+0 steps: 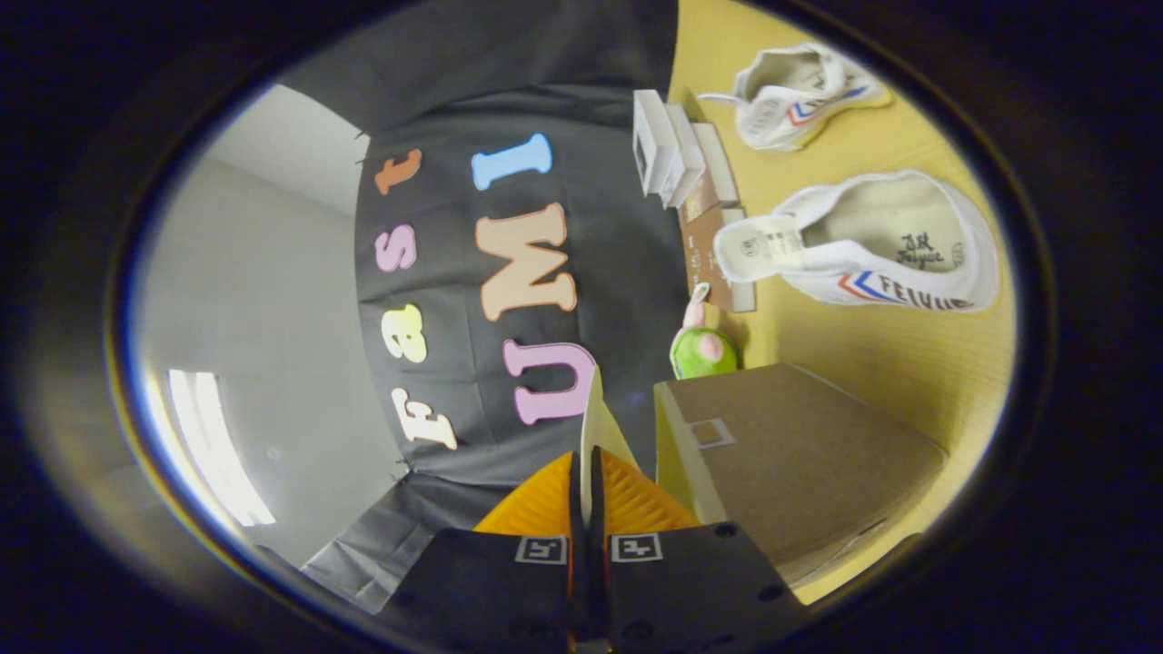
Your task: Open the storage box then place both shoes into the box .Put the left shoe in first, then the right shoe, with the right side of both shoes facing outward in a uniform manner.
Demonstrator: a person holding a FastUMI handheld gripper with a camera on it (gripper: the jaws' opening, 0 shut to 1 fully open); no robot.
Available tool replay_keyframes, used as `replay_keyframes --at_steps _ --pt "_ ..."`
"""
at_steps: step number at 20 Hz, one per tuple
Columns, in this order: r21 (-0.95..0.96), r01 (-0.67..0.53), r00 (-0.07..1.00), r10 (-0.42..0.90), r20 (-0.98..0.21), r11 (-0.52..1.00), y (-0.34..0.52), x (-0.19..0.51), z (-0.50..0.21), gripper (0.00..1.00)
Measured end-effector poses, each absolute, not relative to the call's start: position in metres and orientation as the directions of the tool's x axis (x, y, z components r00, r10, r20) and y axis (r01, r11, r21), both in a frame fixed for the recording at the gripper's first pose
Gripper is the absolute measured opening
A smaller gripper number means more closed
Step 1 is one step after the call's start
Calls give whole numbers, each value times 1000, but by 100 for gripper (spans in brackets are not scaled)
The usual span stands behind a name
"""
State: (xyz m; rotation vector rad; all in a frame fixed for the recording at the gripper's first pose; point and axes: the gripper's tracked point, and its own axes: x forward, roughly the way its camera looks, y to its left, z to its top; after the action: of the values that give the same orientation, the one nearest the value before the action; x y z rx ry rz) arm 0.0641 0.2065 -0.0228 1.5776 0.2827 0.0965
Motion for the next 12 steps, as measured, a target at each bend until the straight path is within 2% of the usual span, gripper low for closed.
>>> replay_keyframes --at_steps 12 --pt "942 -40 896 430 -114 332 324 89 89 4"
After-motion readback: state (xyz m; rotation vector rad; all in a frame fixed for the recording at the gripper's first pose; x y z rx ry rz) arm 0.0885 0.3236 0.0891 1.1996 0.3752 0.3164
